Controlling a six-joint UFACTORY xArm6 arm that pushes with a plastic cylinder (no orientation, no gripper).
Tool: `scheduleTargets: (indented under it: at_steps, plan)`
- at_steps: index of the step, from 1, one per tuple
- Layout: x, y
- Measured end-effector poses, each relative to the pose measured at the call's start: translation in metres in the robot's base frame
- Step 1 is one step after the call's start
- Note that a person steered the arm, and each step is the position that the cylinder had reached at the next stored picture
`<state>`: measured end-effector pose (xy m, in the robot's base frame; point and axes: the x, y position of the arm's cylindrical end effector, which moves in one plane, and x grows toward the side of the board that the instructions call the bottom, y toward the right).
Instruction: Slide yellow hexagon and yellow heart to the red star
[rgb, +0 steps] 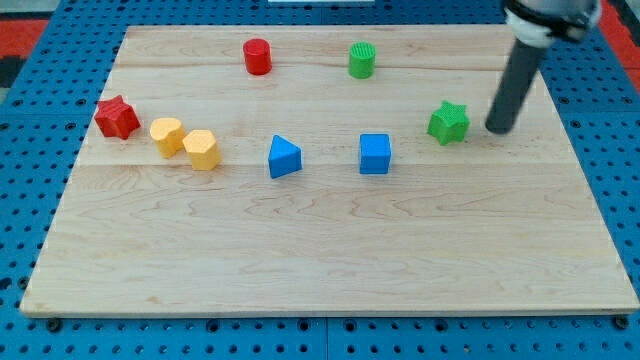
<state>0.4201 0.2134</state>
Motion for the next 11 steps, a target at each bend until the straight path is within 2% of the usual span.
scheduleTargets:
  at_steps: [1,2,3,4,5,6,8,11]
  plan:
    - [0.062,-0.044]
    - [0.102,-0.11]
    - [0.106,-0.2]
    - [0.07,-0.264]
    - [0.027,-0.303]
    - [0.016,-0.339]
    - [0.01,-0.399]
    - [0.026,-0.432]
